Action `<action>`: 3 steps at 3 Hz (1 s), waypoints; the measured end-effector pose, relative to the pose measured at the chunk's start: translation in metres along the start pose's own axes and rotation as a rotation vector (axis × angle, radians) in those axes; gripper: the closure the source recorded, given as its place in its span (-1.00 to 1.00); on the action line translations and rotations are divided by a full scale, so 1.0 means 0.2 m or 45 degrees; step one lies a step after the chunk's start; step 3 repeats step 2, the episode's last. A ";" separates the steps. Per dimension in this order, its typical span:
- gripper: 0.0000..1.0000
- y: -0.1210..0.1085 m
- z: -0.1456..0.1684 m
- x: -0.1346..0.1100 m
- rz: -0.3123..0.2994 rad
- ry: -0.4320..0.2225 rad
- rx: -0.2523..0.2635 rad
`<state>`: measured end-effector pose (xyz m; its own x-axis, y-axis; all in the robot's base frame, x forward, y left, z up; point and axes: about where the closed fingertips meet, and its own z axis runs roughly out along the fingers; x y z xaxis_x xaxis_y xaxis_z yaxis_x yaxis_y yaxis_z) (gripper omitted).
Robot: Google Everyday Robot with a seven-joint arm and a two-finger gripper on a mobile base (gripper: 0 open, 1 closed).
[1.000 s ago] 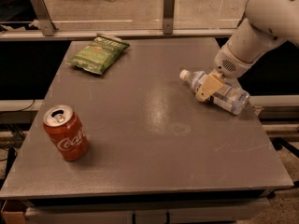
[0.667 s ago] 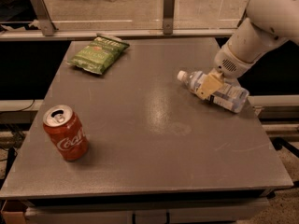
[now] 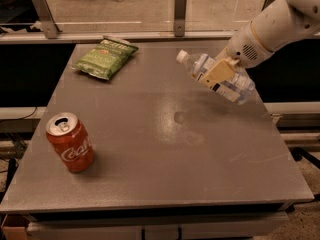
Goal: Pick blue plastic bottle
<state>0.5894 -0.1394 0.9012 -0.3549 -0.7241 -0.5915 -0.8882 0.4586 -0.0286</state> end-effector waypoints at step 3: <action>1.00 0.11 -0.10 -0.23 -0.072 -0.281 -0.157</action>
Offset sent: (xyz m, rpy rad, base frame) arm -0.0051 0.0204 0.0300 0.1586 -0.0380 0.0971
